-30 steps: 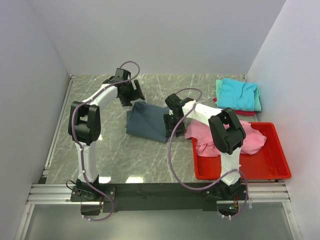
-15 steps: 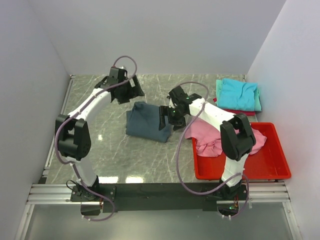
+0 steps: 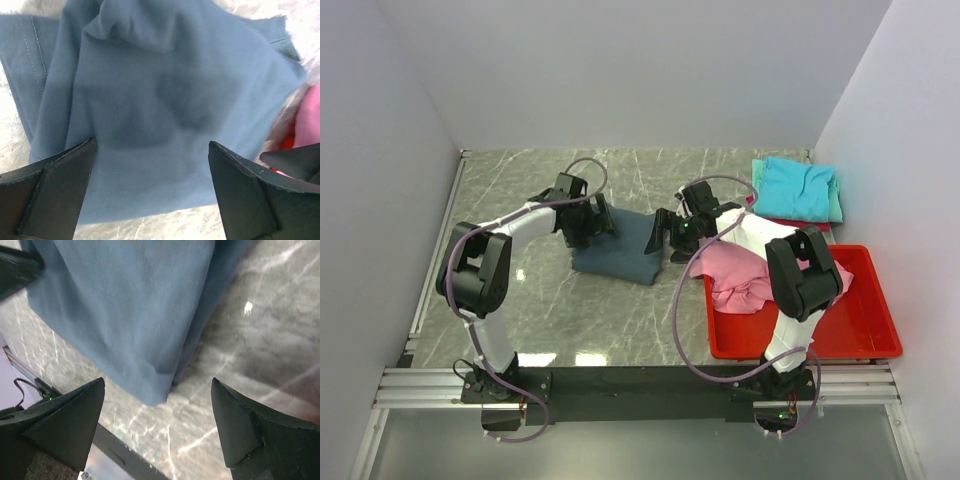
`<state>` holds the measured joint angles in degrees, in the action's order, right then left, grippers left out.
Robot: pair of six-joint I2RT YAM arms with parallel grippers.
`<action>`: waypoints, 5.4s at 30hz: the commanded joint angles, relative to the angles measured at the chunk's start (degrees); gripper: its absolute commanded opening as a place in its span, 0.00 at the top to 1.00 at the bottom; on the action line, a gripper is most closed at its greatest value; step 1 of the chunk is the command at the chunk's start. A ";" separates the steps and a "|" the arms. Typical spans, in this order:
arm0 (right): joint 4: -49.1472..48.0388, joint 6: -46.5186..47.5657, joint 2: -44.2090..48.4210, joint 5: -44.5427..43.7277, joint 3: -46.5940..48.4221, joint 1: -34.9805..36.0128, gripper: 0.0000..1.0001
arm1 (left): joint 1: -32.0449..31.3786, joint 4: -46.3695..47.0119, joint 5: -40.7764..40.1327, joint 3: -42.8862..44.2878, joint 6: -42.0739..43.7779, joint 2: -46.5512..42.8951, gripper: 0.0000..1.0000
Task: Fold and stack the t-shirts
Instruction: Neatly place the folded tshirt to the corner
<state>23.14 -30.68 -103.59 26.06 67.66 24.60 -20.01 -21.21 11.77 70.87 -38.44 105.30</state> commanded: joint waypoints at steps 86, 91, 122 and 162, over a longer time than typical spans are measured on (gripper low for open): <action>27.32 36.39 -13.49 -25.10 56.36 -26.96 1.00 | 7.97 -0.50 1.59 -20.33 -4.11 -22.50 0.00; 28.10 37.09 -12.78 -24.57 57.23 -30.83 1.00 | 7.97 -0.23 1.76 -20.77 -4.28 -21.80 0.01; 15.63 35.07 -13.65 -43.80 44.23 -36.82 1.00 | 7.88 -1.02 2.38 -21.39 -5.16 -21.10 0.01; 13.07 29.44 9.10 -53.75 29.81 -29.00 0.07 | 7.88 -5.86 -2.62 -13.92 -2.61 -23.90 0.01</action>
<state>36.12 -0.23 -97.03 -26.72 97.89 -7.01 -12.08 -26.28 11.11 54.13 -42.44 84.58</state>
